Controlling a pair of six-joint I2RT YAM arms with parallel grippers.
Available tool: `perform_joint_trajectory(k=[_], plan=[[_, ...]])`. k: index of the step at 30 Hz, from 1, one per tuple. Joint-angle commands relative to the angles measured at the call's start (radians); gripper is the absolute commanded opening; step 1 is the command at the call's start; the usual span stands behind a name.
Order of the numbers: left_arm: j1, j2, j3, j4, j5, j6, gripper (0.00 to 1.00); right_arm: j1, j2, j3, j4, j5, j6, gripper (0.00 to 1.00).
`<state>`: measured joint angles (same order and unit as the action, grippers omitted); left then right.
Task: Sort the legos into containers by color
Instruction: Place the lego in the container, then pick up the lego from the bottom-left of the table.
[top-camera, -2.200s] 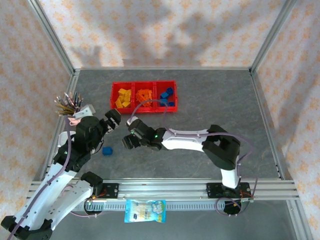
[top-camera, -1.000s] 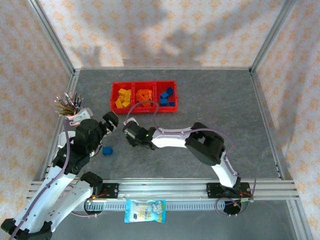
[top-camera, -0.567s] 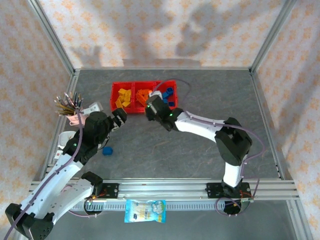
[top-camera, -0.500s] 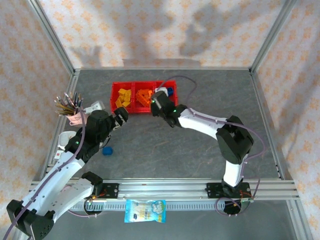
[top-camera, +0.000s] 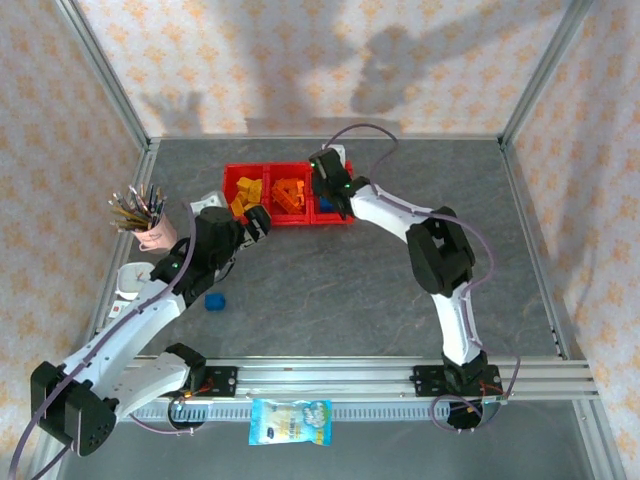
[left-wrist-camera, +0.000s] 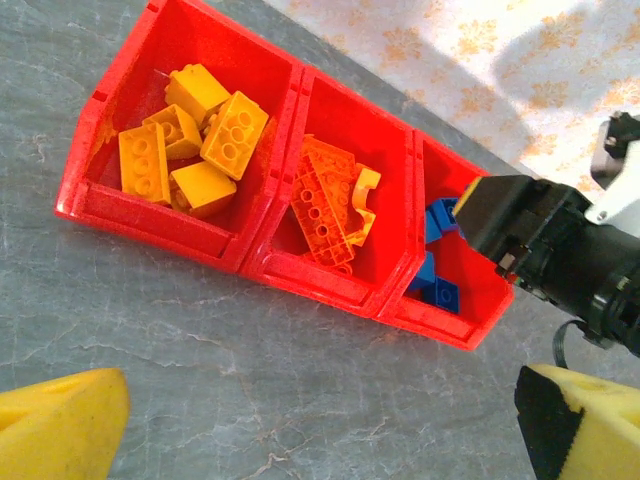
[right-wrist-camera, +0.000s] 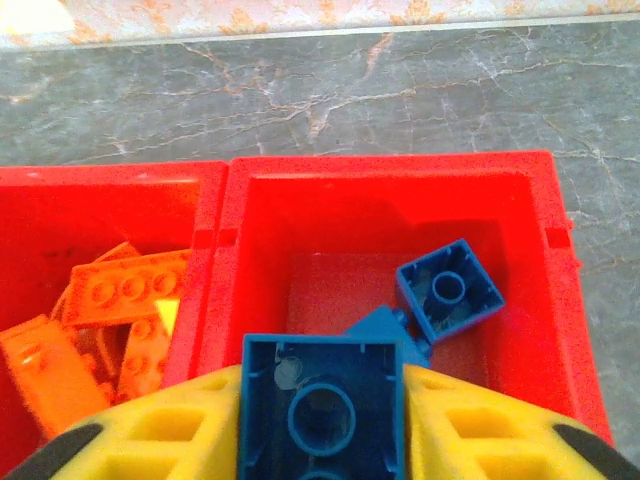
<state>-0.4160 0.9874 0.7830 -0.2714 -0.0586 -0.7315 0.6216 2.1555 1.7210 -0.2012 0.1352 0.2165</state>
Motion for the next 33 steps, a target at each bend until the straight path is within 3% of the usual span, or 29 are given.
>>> perform_joint_trajectory(k=[1,7,16,24,33], plan=[[0.011,0.014,0.041,0.044,0.008,0.021,1.00,-0.010,0.038,0.083,-0.066,0.034,-0.022,0.43],[0.011,0.013,0.048,0.041,0.004,0.024,1.00,-0.008,-0.017,0.051,-0.053,-0.014,-0.035,0.56],[0.011,-0.061,0.042,-0.019,-0.014,0.024,1.00,0.047,-0.222,-0.186,0.013,-0.066,-0.026,0.63],[0.011,-0.150,0.034,-0.130,-0.041,0.017,1.00,0.187,-0.349,-0.365,0.058,-0.114,-0.042,0.69],[0.011,-0.255,0.029,-0.257,-0.085,-0.025,1.00,0.377,-0.357,-0.475,0.157,-0.217,-0.086,0.74]])
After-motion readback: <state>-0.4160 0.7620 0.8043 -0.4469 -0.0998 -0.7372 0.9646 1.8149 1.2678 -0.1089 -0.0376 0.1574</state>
